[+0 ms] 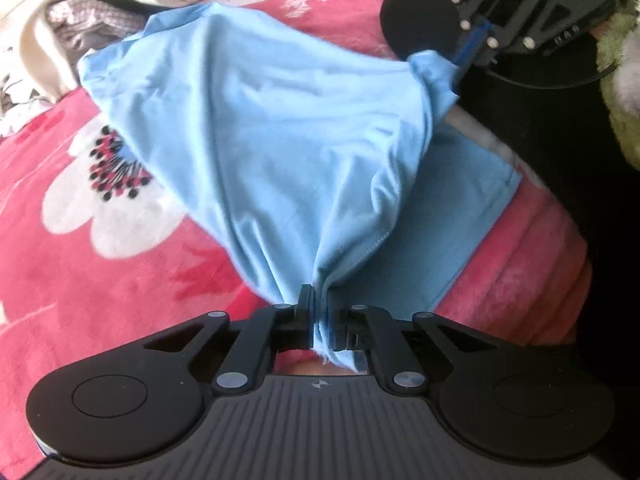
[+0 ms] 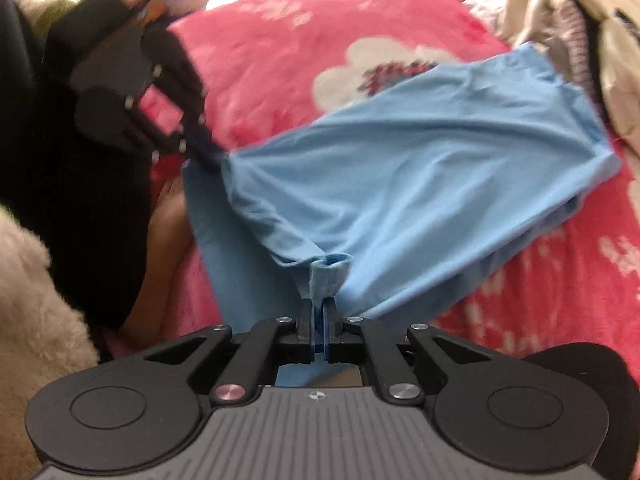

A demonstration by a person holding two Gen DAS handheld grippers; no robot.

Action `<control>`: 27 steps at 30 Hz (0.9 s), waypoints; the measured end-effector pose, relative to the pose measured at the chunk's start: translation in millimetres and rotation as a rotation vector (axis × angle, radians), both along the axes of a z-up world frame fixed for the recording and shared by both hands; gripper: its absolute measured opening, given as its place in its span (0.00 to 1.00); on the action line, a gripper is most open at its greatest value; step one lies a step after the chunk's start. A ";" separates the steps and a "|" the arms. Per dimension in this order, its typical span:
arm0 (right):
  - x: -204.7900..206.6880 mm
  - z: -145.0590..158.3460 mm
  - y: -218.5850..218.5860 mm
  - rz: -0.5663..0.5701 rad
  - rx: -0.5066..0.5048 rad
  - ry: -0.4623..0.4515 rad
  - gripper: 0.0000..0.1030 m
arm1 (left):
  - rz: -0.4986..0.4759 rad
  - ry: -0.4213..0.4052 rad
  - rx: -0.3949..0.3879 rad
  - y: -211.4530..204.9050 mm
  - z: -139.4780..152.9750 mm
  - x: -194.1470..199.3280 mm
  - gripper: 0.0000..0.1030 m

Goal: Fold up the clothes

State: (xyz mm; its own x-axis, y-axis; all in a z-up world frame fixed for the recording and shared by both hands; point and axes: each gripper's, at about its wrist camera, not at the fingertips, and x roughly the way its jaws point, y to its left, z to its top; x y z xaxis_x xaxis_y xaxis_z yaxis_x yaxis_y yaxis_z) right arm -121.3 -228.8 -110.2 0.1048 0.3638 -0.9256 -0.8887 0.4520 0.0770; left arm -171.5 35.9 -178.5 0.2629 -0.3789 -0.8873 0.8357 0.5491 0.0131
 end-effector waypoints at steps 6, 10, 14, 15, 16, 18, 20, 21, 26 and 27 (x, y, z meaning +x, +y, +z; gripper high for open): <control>-1.9 -9.4 5.5 0.009 -0.067 0.068 0.10 | -0.037 0.040 0.076 4.2 -6.5 -4.5 0.07; 0.7 -10.8 1.4 -0.042 -0.081 0.145 0.14 | -0.044 0.080 0.109 11.4 -9.2 -4.7 0.13; -2.2 -7.2 -2.7 -0.061 -0.074 0.197 0.18 | -0.018 0.104 0.140 18.0 -9.9 -2.3 0.18; -2.8 -4.8 -3.8 -0.068 -0.066 0.211 0.18 | -0.004 0.112 0.137 20.9 -8.0 -1.3 0.18; -2.9 -1.8 -5.1 -0.079 -0.054 0.216 0.18 | 0.018 0.125 0.127 24.5 -5.4 0.9 0.18; -1.7 3.2 -5.9 -0.094 -0.027 0.218 0.18 | 0.065 0.147 0.105 31.5 -0.1 5.2 0.20; -1.2 1.3 -2.5 -0.092 -0.024 0.207 0.22 | 0.113 0.161 0.089 38.0 2.6 10.8 0.21; -1.3 -1.4 0.1 -0.085 -0.032 0.201 0.23 | 0.137 0.166 0.083 40.6 3.5 13.7 0.21; -10.3 -21.6 19.3 0.033 -0.115 0.167 0.39 | 0.202 0.187 0.056 45.0 4.1 23.5 0.22; -12.8 -24.8 23.5 0.064 -0.130 0.158 0.39 | 0.202 0.185 0.055 44.1 3.2 25.0 0.22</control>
